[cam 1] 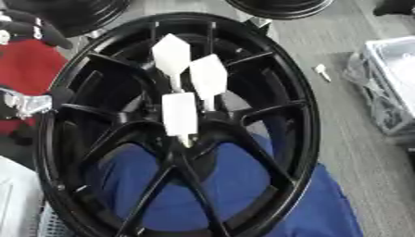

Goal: Pull the pin out of the wheel hub.

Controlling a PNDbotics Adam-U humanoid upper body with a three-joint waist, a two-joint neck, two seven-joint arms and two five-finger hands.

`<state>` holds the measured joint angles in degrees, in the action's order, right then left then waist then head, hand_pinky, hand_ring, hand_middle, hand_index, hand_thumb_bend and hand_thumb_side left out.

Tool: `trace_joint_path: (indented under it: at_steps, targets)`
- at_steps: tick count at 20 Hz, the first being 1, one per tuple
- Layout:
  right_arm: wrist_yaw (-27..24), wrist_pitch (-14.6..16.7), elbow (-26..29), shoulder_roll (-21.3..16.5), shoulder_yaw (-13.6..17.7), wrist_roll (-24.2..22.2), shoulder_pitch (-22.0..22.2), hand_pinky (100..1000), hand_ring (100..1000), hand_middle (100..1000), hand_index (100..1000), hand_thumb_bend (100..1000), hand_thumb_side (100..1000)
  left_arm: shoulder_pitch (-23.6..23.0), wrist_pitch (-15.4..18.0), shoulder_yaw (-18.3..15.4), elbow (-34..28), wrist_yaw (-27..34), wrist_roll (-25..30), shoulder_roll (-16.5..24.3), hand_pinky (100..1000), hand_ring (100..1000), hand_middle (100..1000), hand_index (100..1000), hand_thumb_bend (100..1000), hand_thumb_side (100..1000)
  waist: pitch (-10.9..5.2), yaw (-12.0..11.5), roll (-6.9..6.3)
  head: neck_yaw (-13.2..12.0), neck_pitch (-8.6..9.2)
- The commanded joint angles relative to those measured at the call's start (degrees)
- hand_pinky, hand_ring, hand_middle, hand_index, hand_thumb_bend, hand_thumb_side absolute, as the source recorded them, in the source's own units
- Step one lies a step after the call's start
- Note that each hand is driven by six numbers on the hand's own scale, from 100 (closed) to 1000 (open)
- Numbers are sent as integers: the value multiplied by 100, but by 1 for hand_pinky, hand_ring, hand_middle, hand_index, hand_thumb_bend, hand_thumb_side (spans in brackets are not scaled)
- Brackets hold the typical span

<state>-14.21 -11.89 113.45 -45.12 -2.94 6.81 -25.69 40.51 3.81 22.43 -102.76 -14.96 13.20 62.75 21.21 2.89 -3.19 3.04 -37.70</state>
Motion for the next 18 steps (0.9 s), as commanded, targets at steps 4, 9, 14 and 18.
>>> trace_joint_path:
  at_steps: [4,9,14,18]
  targets:
    - [-1,-33,114,-175,18,-18,-15,848,682,697,803,100,801,647,182,250,661,2,546,-196,847,775,740,836,367,611,-165,16,20,-37,7]
    - [3,-40,114,-168,9,-29,-5,848,682,697,803,100,803,1036,303,415,958,143,994,-462,842,765,726,829,370,614,-163,40,48,-56,31]
    - [2,-53,114,-157,-15,-57,-12,848,682,696,803,100,804,1484,258,383,1296,11,1453,-785,845,775,743,843,374,601,-177,60,72,-84,44]
    - [0,-69,114,-149,-44,-90,-34,848,682,696,803,100,806,1848,305,265,1645,3,1825,-1087,846,777,750,840,376,593,-180,81,78,-117,60]
